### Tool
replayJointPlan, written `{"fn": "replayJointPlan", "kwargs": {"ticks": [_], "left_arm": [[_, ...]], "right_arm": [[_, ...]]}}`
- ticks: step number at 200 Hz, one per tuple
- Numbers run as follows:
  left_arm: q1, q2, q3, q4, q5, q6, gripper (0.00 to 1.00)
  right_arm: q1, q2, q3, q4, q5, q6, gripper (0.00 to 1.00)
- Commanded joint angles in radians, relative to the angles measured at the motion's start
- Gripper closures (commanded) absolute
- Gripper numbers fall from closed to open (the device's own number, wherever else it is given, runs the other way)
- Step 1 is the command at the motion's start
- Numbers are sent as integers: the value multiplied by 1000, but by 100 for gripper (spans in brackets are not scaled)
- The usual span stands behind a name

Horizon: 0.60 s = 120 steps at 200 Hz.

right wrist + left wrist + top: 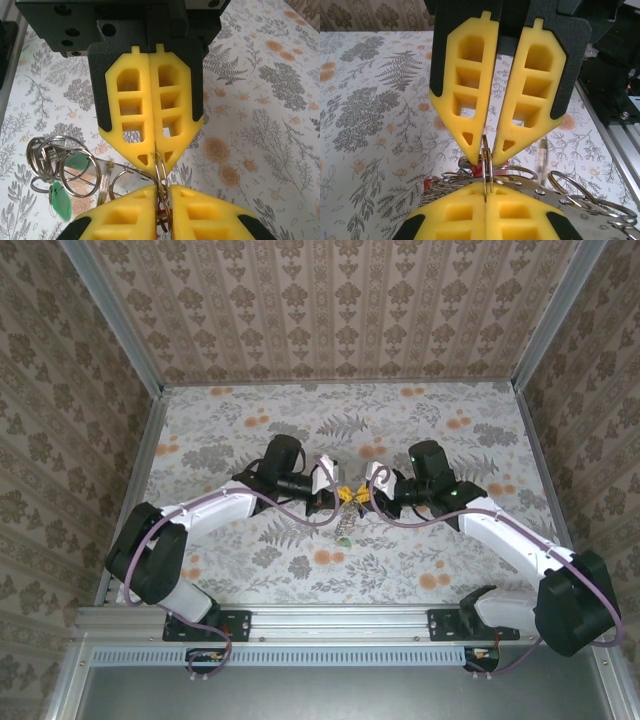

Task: Put the keys on the keyring

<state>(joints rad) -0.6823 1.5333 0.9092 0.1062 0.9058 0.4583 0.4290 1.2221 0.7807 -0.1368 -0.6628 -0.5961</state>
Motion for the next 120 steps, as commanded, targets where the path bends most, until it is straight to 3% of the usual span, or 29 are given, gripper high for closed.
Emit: {"fn": "replayJointPlan", "kwargs": {"ticks": [1, 62, 74, 120], "left_arm": [[7, -30, -1, 121, 107, -49, 100], [9, -18, 13, 84, 97, -45, 100], [6, -16, 23, 42, 74, -23, 90], [-18, -9, 86, -155, -35, 108, 80]], "right_arm": [[-14, 3, -26, 88, -63, 47, 85], [-24, -2, -6, 106, -79, 62, 100], [-22, -6, 8, 74, -67, 45, 100], [17, 10, 91, -108, 21, -56, 100]]}}
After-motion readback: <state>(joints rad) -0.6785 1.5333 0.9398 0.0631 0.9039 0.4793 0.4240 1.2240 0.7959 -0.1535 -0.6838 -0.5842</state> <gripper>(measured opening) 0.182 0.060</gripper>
